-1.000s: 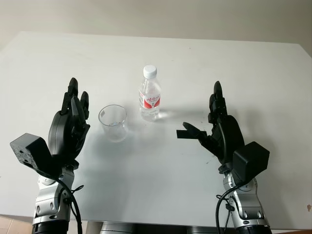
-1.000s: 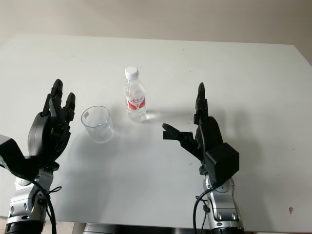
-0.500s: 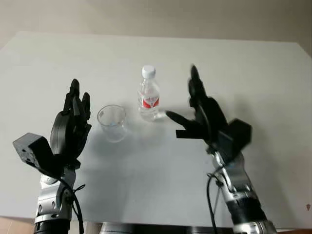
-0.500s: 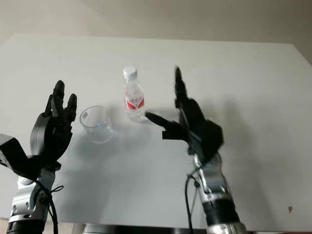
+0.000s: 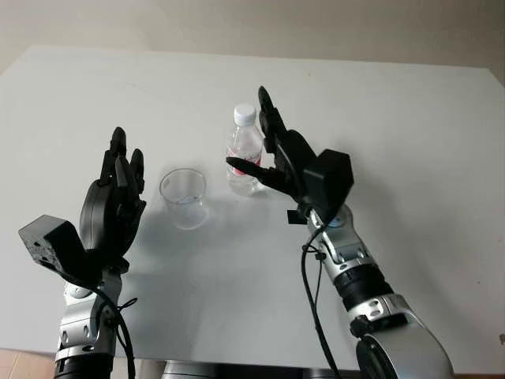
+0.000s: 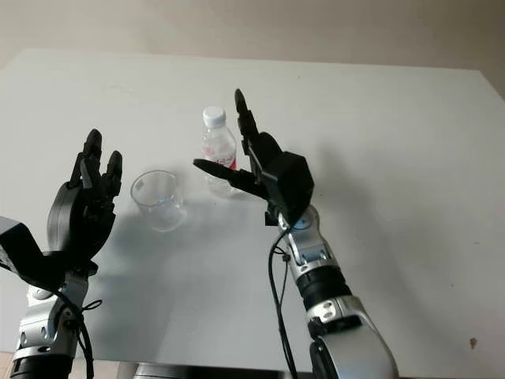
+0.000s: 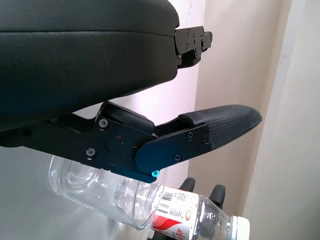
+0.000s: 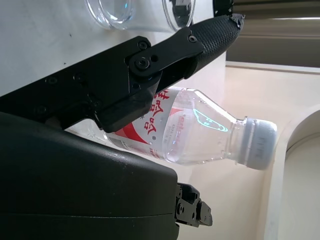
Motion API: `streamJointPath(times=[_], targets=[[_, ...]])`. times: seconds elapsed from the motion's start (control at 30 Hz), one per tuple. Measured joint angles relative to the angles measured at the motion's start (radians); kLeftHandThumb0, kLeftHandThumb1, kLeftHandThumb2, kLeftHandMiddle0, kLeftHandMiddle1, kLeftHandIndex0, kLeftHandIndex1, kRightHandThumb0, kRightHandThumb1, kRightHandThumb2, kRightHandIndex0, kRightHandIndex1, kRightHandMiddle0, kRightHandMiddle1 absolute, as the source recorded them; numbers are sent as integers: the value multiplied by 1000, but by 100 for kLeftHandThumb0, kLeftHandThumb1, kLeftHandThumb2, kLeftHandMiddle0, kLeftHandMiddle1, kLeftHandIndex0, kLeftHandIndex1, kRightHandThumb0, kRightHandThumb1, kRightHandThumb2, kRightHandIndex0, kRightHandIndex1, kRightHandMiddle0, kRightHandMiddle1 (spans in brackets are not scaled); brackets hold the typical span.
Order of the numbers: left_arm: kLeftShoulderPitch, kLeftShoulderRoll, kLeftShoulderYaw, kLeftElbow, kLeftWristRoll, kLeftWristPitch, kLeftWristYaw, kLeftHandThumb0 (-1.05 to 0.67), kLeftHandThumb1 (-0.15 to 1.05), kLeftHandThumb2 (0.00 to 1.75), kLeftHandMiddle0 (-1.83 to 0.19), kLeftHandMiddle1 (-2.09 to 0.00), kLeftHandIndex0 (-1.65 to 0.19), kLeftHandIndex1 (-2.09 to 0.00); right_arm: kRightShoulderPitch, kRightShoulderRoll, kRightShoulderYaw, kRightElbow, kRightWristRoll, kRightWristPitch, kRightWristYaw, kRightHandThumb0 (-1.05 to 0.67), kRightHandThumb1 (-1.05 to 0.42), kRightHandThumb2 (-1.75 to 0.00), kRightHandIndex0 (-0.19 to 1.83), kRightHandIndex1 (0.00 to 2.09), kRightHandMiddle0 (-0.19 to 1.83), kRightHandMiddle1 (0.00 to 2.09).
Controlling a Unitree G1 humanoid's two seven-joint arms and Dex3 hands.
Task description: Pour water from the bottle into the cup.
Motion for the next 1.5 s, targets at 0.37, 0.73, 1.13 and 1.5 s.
streamJointPath(times=[0.37, 0.73, 1.13, 1.5], targets=[[0, 0, 0, -1, 3, 4, 4, -82, 105, 71, 6, -6, 11, -6, -78, 26, -10, 225, -26, -61, -71, -97, -94, -6, -19, 0, -19, 0], [0, 0, 1, -2, 0, 5, 5, -81, 105, 71, 6, -6, 11, -6, -98, 46, -36, 286, -1, -94, -57, -93, -92, -5, -19, 0, -19, 0], [0, 2, 1, -3, 1, 5, 2, -81, 105, 71, 6, -5, 11, -6, -142, 66, -44, 347, -2, -108, -89, -88, -91, -5, -19, 0, -19, 0], [1, 1, 1, -17, 3, 13, 12, -80, 105, 72, 7, -5, 11, -5, -208, 71, -62, 432, -8, -90, -164, -42, -90, -5, 3, 152, 0, 167]])
